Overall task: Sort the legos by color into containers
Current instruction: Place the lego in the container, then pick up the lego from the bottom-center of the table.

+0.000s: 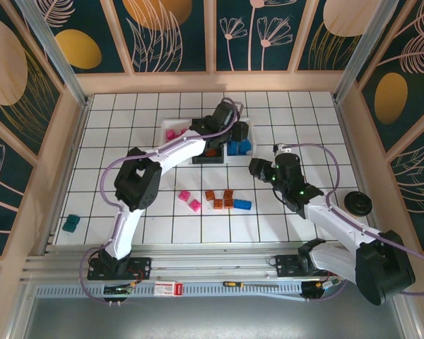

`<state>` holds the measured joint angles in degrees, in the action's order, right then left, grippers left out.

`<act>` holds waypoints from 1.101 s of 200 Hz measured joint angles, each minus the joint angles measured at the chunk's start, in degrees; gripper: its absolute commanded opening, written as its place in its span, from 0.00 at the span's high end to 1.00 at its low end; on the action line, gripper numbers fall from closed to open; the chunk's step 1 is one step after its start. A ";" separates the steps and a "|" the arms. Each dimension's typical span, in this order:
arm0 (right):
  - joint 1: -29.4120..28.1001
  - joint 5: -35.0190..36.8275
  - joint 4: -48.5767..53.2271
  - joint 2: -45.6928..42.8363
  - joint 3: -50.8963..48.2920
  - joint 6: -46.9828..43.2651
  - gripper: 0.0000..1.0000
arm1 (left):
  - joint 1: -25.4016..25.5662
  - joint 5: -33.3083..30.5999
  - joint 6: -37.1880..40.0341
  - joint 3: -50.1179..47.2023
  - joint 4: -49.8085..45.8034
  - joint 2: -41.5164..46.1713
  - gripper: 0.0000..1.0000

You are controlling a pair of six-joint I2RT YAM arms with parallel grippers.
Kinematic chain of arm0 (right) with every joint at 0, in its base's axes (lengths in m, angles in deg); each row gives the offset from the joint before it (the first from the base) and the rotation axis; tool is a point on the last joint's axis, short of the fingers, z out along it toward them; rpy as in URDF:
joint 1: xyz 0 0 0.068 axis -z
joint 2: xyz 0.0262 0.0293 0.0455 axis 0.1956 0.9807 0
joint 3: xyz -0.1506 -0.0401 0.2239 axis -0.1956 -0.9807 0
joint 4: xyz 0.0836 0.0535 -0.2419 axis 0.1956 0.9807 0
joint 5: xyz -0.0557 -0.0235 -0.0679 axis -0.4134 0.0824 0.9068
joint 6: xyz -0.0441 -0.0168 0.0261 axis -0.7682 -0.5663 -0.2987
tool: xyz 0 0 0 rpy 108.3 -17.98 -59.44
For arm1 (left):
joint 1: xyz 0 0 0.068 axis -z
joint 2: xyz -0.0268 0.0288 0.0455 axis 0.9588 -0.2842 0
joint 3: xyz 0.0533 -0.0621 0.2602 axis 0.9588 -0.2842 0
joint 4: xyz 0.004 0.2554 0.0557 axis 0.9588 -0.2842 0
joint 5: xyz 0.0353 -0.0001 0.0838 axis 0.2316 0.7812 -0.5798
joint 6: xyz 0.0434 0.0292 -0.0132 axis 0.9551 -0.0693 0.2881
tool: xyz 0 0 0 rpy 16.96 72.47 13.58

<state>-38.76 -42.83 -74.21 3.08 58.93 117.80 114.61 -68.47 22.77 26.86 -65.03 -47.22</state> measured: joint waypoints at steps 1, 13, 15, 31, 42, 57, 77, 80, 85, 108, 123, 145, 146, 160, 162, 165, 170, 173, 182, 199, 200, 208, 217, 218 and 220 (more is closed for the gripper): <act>-0.02 0.00 0.04 -0.04 -0.02 -0.02 0.39 | 0.00 -0.04 -0.20 0.48 -0.26 -0.31 0.57; -0.07 -0.02 0.52 -0.37 -0.17 -0.02 0.39 | -0.28 -0.02 0.00 3.41 -1.36 -2.36 0.51; -0.07 -0.02 0.52 -0.42 -0.17 -0.02 0.39 | -0.28 -0.04 -0.24 3.93 -1.55 -2.71 0.50; -0.37 -0.13 0.70 -0.52 -0.20 -0.02 0.39 | -0.37 0.09 -0.74 7.26 -2.51 -4.70 0.44; -0.70 -0.17 0.74 -0.52 -0.20 -0.02 0.39 | -0.37 0.24 -1.18 8.59 -2.82 -5.22 0.40; -1.14 -0.42 0.87 -0.52 -0.22 -0.04 0.39 | -0.37 0.52 -1.84 9.51 -2.78 -5.27 0.36; -2.01 -0.81 0.87 0.22 -0.22 -0.11 0.39 | -0.37 1.22 -2.73 8.92 -1.55 -4.44 0.26; -2.19 -0.96 0.87 0.48 -0.22 -0.13 0.39 | -0.37 1.55 -2.51 8.28 -1.11 -3.91 0.25; -2.43 -1.09 0.87 0.83 -0.22 -0.28 0.39 | -0.37 1.77 -2.93 7.08 -0.63 -3.21 0.22; -4.50 -2.16 0.90 4.00 -0.15 -1.53 0.39 | -0.37 3.08 -3.72 -3.02 2.56 4.04 0.11; -6.43 -3.06 1.27 6.78 0.20 -2.60 0.39 | -0.37 3.74 -4.28 -10.84 5.27 10.49 0.06; -8.87 -4.66 1.84 10.97 1.16 -3.52 0.39 | -0.37 4.57 -5.40 -23.32 10.23 21.77 0.01; -9.01 -4.79 1.84 11.26 1.20 -3.63 0.38 | -0.37 4.66 -5.40 -24.13 10.43 22.64 0.01; -10.08 -5.90 1.81 13.40 1.36 -3.98 0.39 | -0.37 4.81 -6.08 -31.65 13.73 29.46 0.01; -10.19 -6.05 1.81 13.62 1.36 -3.98 0.39 | -0.37 4.81 -6.23 -32.54 14.10 30.34 0.01; -10.43 -6.43 1.88 13.99 1.36 -4.00 0.39 | -0.37 4.81 -6.38 -34.27 14.93 31.71 0.01; -10.78 -6.71 1.95 14.56 1.33 -4.00 0.39 | -0.37 4.81 -6.71 -36.70 15.67 33.94 0.01; -10.97 -6.86 1.97 14.75 1.33 -3.98 0.39 | -0.37 4.76 -6.91 -38.29 16.24 35.23 0.01; -11.65 -7.30 2.01 15.08 1.29 -3.98 0.39 | -0.37 4.79 -7.54 -42.93 17.86 38.99 0.01; -13.20 -7.96 1.88 14.99 0.72 -3.91 0.39 | -0.37 4.74 -8.59 -50.66 19.74 44.30 0.01; -13.33 -8.00 1.90 14.97 0.61 -3.91 0.39 | -0.37 4.74 -8.66 -50.99 19.76 44.52 0.01; -14.12 -8.20 1.95 14.88 -0.04 -3.74 0.39 | -0.37 4.74 -9.18 -54.31 20.00 46.66 0.01; -15.02 -8.24 2.08 14.71 -1.03 -3.48 0.39 | -0.37 4.66 -9.84 -57.88 20.15 48.78 0.01; -15.08 -8.24 2.08 14.69 -1.11 -3.48 0.39 | -0.37 4.66 -9.90 -58.16 20.15 48.94 0.01; -15.28 -8.24 2.14 14.67 -1.38 -3.37 0.39 | -0.37 4.57 -9.92 -58.66 20.13 49.24 0.01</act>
<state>-54.04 -51.07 -72.07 17.74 57.55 114.43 114.24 -63.90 12.84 -31.81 -44.90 2.02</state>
